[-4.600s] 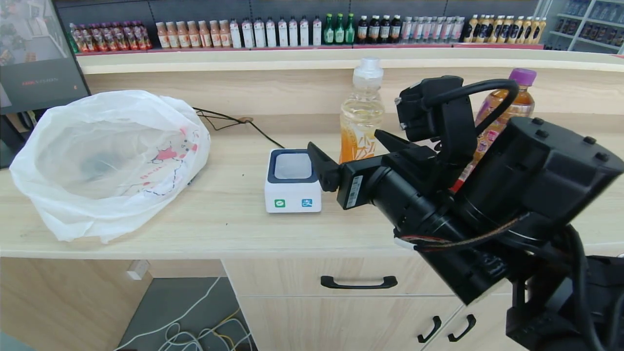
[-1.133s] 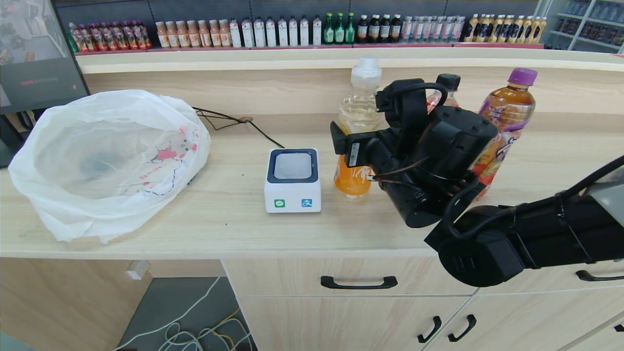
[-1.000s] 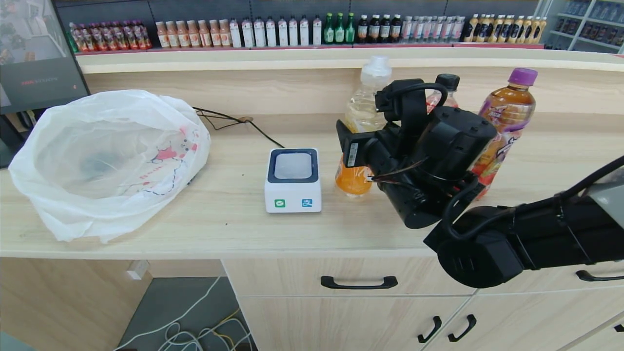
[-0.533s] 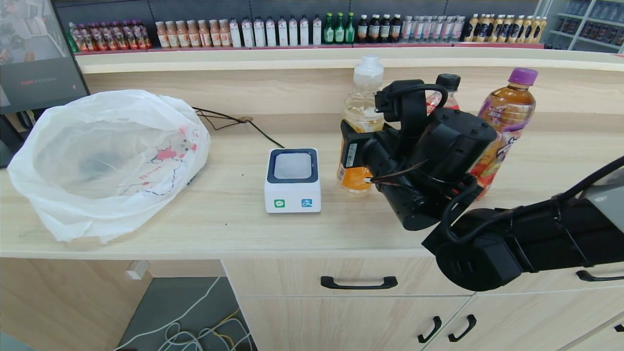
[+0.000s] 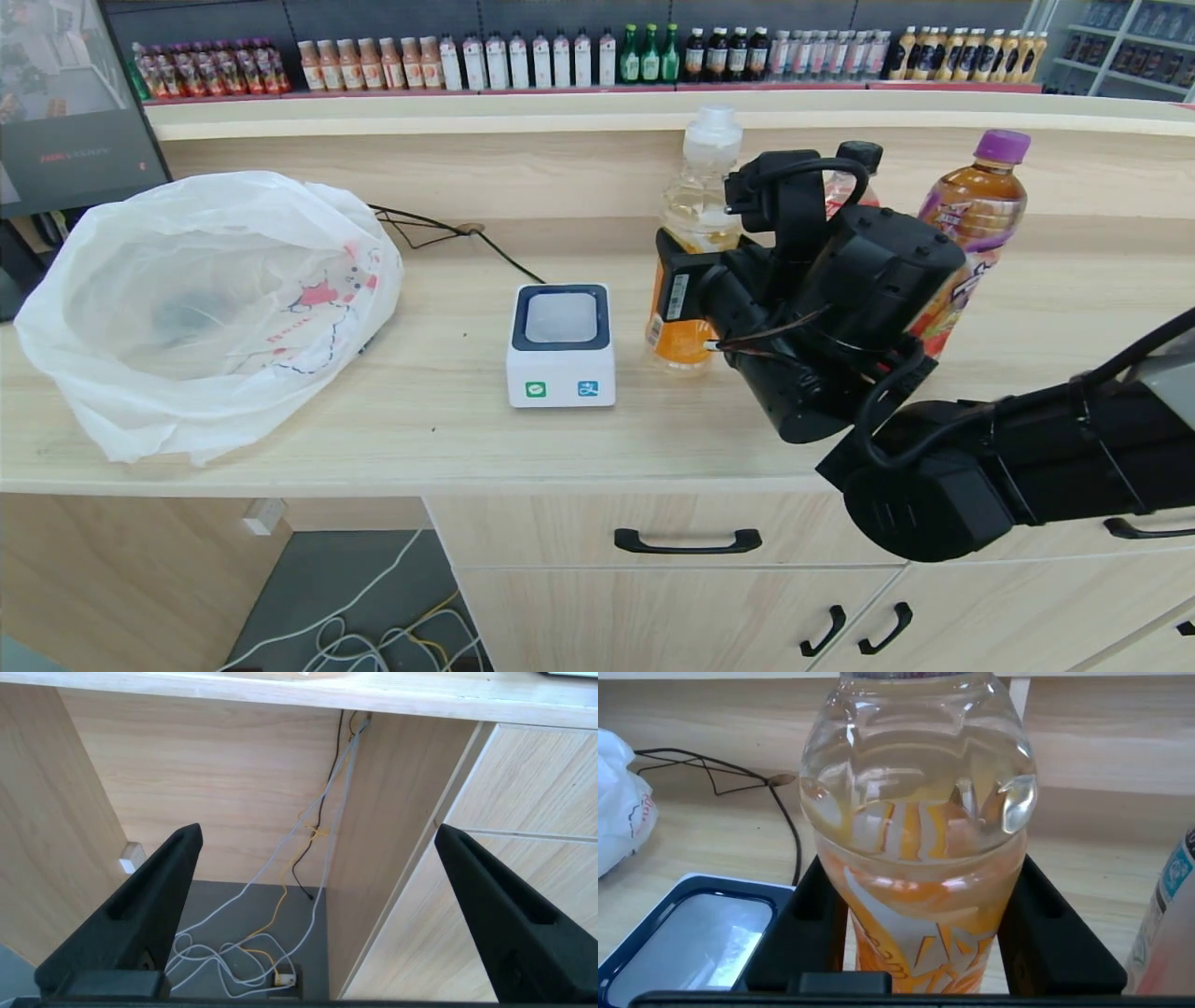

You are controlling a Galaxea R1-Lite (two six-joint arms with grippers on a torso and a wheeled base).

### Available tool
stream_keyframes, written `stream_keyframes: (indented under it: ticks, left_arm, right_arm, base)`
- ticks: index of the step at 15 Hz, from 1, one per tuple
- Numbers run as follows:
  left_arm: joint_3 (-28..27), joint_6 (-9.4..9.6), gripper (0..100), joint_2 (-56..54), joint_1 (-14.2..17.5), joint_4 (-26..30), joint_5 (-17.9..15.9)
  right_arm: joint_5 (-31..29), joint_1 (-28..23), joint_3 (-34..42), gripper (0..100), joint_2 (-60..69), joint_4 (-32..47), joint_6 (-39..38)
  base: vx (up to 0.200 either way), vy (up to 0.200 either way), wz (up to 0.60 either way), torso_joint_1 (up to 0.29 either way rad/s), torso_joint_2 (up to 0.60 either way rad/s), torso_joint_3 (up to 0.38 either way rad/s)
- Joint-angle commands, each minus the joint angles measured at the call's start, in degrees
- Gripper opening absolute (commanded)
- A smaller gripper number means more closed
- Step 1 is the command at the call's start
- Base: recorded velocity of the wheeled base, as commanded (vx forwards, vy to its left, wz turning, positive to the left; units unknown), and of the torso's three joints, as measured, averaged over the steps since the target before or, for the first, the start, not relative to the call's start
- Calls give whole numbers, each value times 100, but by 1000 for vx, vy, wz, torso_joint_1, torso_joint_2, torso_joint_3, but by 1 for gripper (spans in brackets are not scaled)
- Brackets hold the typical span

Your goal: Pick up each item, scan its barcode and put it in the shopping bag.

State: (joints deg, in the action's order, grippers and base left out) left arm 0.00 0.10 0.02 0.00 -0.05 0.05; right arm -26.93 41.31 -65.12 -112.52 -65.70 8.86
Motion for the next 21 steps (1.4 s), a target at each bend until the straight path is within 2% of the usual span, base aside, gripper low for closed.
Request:
stream_keyframes:
  ticks: [1,7,12,17,21]
  left_arm:
    - [0,-1,100,-2,0,-4,4]
    - [0,-1,100,-2,0,-4,4]
    - [0,-1,100,-2,0,-4,-5]
    - [0,-1,100,-2,0,5,4]
    - [0,-1,100,-2,0,-4,-5]
  right_arm:
    - [3,70,-18,0,63,-22,1]
    - [30,105,61,0,336,-40,1]
    - [206,123,975,0,1329,-40,-43]
    - [267,123,1494,0,2111,13,-271]
    - [592,123,2188,0,2674,30,-500]
  base:
    - [0,0,0,0,0,0]
    - [0,0,0,0,0,0]
    - [0,0,0,0,0,0]
    - [0,0,0,0,0,0]
    - [0,0,0,0,0,0]
